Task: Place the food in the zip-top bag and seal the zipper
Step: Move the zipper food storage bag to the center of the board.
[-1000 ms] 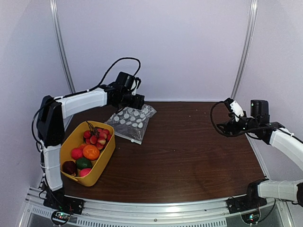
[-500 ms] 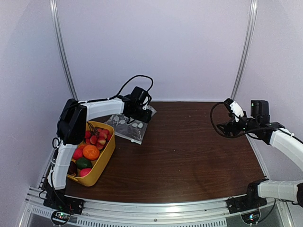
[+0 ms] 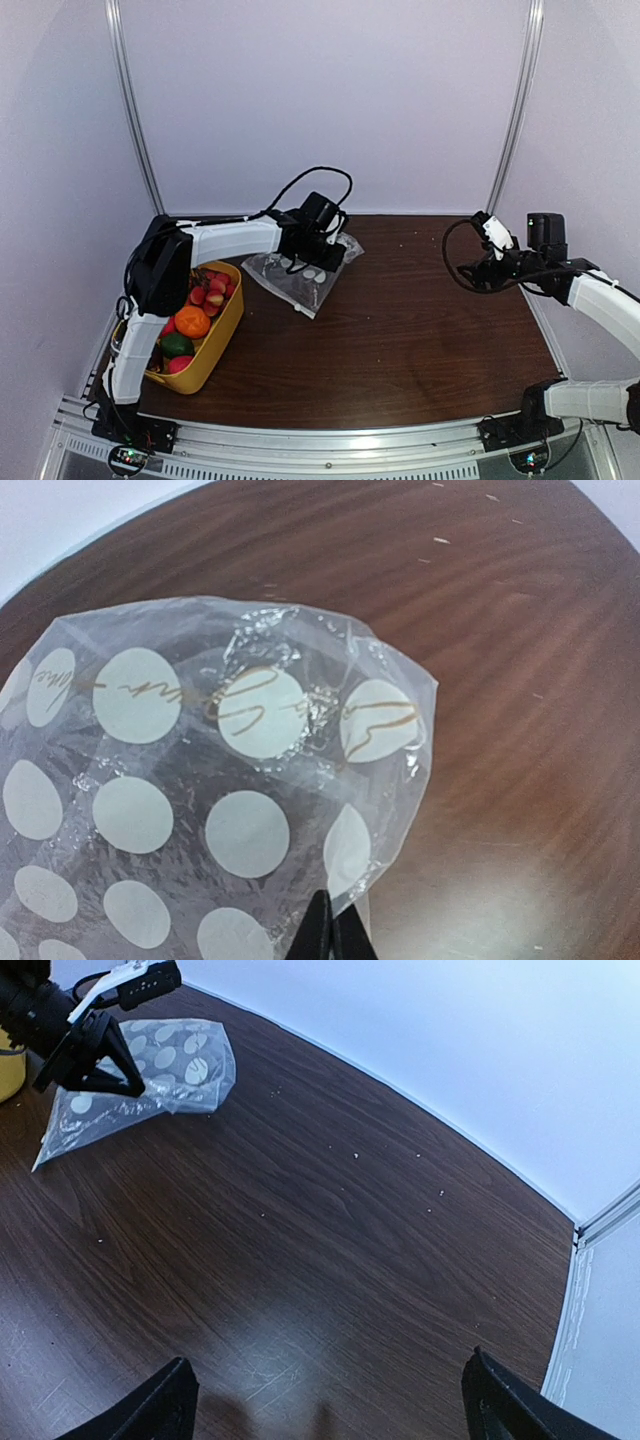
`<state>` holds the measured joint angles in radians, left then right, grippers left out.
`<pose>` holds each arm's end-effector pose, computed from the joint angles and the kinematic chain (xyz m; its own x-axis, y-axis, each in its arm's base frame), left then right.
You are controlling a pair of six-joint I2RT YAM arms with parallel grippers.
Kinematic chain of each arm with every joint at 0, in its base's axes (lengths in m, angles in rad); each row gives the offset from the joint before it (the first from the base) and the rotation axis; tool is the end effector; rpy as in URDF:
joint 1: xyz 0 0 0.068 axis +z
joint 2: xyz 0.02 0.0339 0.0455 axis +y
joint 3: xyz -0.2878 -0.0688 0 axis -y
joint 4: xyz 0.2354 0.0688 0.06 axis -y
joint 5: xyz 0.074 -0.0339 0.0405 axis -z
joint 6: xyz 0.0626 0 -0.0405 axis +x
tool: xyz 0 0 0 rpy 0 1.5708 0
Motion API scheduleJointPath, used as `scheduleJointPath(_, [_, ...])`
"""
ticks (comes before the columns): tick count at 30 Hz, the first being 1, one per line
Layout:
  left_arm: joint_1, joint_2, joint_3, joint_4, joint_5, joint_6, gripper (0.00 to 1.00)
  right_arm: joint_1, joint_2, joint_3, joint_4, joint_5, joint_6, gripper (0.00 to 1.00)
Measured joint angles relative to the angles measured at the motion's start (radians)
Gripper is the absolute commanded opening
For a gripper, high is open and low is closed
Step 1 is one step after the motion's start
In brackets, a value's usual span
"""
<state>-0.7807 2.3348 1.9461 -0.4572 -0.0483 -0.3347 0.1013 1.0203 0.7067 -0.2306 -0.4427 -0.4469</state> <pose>0.3930 -0.3851 0.1854 -0.7257 0.2571 -0.6381 0.4678 0.8646 -0.1837 0.2197 0.0493 0.2756 -0.2674 -0.4197 -0.8674 -0.6338 0.7546 -0.1697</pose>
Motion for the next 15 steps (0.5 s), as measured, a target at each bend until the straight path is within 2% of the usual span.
scheduleJointPath(5, [-0.167,0.000,0.017,0.020,0.068,-0.041,0.05,0.000,-0.006,-0.001,0.002,0.023,0.003,0.93])
scheduleJointPath(6, [-0.193,0.000,0.023,0.023,0.081,-0.047,0.14,0.000,-0.014,-0.003,0.004,0.029,0.005,0.93])
scheduleJointPath(8, [-0.261,0.000,0.042,0.031,0.124,-0.061,0.41,0.000,-0.034,-0.007,0.007,0.038,0.006,0.93])
scheduleJointPath(9, [-0.283,0.000,0.051,0.035,0.143,-0.056,0.51,0.000,-0.043,-0.007,0.010,0.040,0.006,0.93])
scheduleJointPath(11, [-0.322,0.000,0.089,0.029,0.179,-0.065,0.62,0.000,-0.053,-0.007,0.018,0.044,0.006,0.93])
scheduleJointPath(15, [-0.325,-0.035,0.100,-0.002,0.162,-0.044,0.71,0.000,-0.056,-0.008,0.021,0.050,0.006,0.93])
